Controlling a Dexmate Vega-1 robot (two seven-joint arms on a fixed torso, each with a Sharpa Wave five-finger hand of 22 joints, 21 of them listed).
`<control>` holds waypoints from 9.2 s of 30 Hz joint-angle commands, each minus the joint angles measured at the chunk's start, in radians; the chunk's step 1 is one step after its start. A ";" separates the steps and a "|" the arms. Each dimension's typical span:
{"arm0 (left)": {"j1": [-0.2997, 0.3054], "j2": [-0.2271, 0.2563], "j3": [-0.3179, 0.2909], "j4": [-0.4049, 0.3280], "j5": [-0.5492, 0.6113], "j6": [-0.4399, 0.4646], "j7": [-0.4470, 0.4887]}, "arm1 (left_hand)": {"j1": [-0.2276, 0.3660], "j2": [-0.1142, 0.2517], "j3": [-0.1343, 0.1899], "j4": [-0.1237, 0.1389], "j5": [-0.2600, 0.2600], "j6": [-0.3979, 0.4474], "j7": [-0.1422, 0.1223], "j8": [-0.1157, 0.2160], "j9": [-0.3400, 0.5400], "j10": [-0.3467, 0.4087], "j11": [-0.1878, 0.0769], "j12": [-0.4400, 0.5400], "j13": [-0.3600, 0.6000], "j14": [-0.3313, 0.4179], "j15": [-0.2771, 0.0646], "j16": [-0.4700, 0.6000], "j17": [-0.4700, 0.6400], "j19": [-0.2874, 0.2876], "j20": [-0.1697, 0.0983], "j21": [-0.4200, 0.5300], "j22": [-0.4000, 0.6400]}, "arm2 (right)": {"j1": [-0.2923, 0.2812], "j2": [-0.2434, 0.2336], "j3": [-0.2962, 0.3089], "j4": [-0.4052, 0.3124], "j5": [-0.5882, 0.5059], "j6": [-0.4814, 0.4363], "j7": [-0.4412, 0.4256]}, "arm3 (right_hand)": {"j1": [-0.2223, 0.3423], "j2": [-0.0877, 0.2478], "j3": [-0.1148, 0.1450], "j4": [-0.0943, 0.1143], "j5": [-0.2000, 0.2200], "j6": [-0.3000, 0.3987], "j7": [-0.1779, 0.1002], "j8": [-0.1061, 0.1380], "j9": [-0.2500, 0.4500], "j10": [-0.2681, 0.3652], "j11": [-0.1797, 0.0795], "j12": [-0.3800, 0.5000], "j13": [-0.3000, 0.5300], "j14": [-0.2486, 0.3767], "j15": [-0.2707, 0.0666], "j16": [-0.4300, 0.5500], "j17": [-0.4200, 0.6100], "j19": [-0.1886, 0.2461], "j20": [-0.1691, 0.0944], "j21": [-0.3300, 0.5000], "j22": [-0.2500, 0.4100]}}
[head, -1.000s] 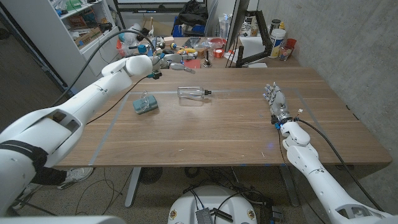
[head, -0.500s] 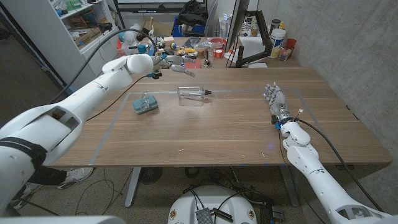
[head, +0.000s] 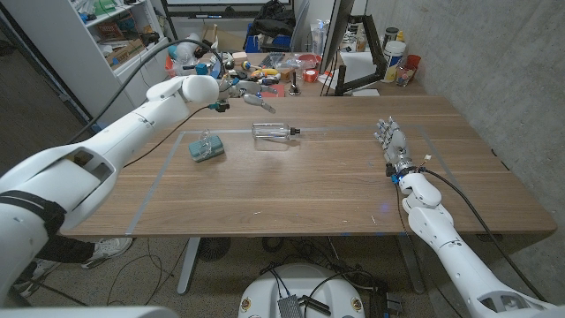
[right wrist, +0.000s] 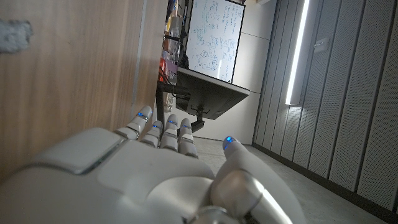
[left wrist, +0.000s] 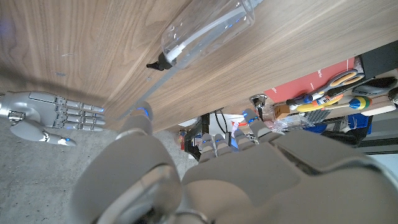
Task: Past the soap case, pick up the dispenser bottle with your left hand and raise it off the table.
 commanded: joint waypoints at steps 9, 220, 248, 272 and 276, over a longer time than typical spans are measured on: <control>-0.028 -0.017 0.045 0.007 0.062 0.024 -0.009 | 0.038 -0.005 -0.006 -0.009 0.013 -0.025 0.004 -0.011 0.003 -0.003 0.002 0.002 0.004 -0.021 -0.061 -0.003 0.001 0.005 -0.040 -0.008 0.003 | 0.006 0.003 0.004 0.024 0.010 0.006 0.013 | -0.003 0.024 0.000 0.003 0.002 0.008 -0.002 0.005 0.005 0.013 0.001 0.007 0.003 0.002 -0.001 0.001 0.002 0.006 -0.077 -0.005 0.003; -0.094 -0.143 0.268 0.247 0.404 -0.035 0.187 | 0.372 0.058 -0.228 0.020 0.072 0.285 -0.008 0.037 0.002 0.214 -0.003 0.030 0.003 0.273 -0.091 0.038 0.006 0.404 -0.030 -0.159 -0.001 | 0.015 0.019 0.016 0.069 -0.008 0.016 -0.046 | -0.016 0.004 -0.008 0.006 0.003 0.035 0.005 0.005 0.006 0.043 0.010 0.008 0.003 0.033 0.010 -0.001 0.002 0.050 -0.058 -0.059 0.005; 0.011 -0.085 0.218 0.104 0.426 0.070 0.356 | 0.626 0.147 -0.194 0.003 -0.019 0.826 0.056 0.077 0.015 1.024 -0.055 0.158 0.059 1.153 -0.197 0.097 0.031 0.981 -0.115 -0.023 -0.001 | 0.008 0.009 0.020 0.055 -0.012 0.017 -0.047 | -0.018 0.003 -0.009 0.005 0.003 0.039 0.004 0.004 0.005 0.047 0.008 0.007 0.003 0.039 0.012 -0.001 0.001 0.061 -0.059 -0.072 0.006; 0.060 -0.060 0.166 0.041 0.398 0.125 0.420 | 0.687 0.159 -0.164 -0.007 -0.042 0.875 0.077 0.070 0.019 1.069 -0.055 0.172 0.078 1.223 -0.200 0.074 0.024 1.037 -0.127 -0.001 0.002 | -0.002 0.008 0.022 0.042 -0.015 0.021 -0.053 | -0.020 0.001 -0.010 0.005 0.003 0.040 0.005 0.004 0.005 0.047 0.011 0.006 0.003 0.040 0.013 -0.002 0.001 0.066 -0.057 -0.084 0.006; 0.068 -0.057 0.157 0.035 0.391 0.127 0.440 | 0.687 0.160 -0.164 -0.005 -0.043 0.879 0.078 0.070 0.019 1.071 -0.055 0.171 0.077 1.226 -0.199 0.072 0.024 1.041 -0.127 0.000 0.002 | -0.002 0.007 0.022 0.040 -0.017 0.021 -0.055 | -0.020 0.001 -0.010 0.004 0.003 0.039 0.004 0.004 0.005 0.047 0.011 0.006 0.003 0.040 0.013 -0.002 0.001 0.067 -0.057 -0.085 0.006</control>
